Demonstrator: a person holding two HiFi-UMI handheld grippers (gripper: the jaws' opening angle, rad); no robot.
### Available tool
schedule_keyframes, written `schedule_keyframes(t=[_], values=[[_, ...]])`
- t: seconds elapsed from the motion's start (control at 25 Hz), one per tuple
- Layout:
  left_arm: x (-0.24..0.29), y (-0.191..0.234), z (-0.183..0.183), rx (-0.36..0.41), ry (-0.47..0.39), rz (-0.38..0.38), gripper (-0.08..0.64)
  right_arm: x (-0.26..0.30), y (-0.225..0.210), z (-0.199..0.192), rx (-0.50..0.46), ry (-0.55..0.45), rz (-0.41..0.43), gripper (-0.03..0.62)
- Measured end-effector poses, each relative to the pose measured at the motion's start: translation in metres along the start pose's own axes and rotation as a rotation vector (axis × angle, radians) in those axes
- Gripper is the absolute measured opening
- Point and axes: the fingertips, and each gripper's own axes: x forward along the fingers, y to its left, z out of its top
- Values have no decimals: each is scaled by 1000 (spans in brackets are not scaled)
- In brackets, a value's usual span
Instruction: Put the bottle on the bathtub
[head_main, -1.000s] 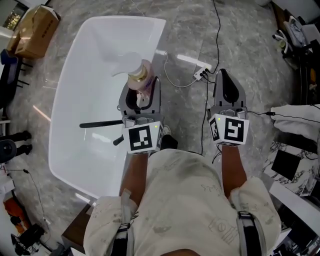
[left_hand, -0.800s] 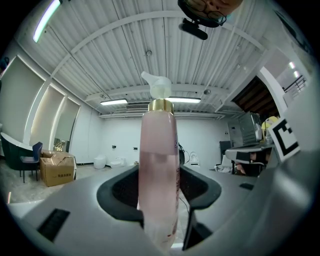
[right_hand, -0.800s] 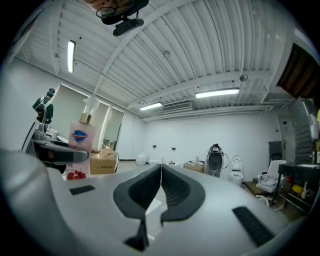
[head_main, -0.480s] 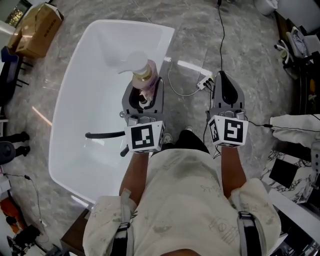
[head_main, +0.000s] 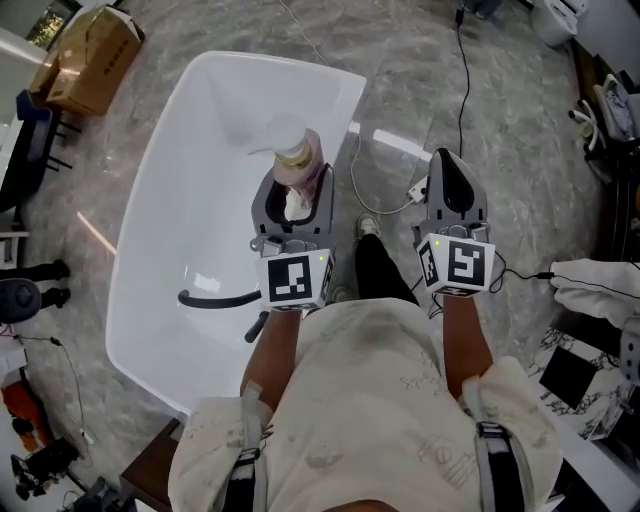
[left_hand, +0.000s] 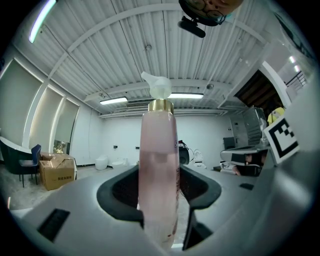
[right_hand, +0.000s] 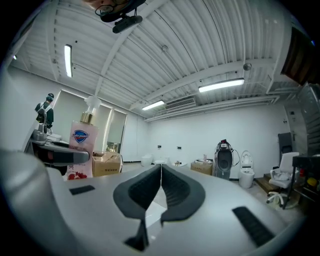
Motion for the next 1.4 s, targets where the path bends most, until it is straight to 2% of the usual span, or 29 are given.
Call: schedule_keyframes(t=[0.28,0.64,0.8,1.16,1.4], values=[[78,4,-27,-14,35,41,229,81,-34,-28,44,57,64,-9],[151,21,-115,-32,188,82,229,162,-23,-85,94,147,209,-9],[169,31,-152,-56,265,115,229,180,-21,-111,113,186,255,-9],[211,44,-235,-97,401,157,229,208,-32,-178,147,287,279,-9],[235,51,-283,-101,461,213,229,220,-35,-200,133,340,305,-9]])
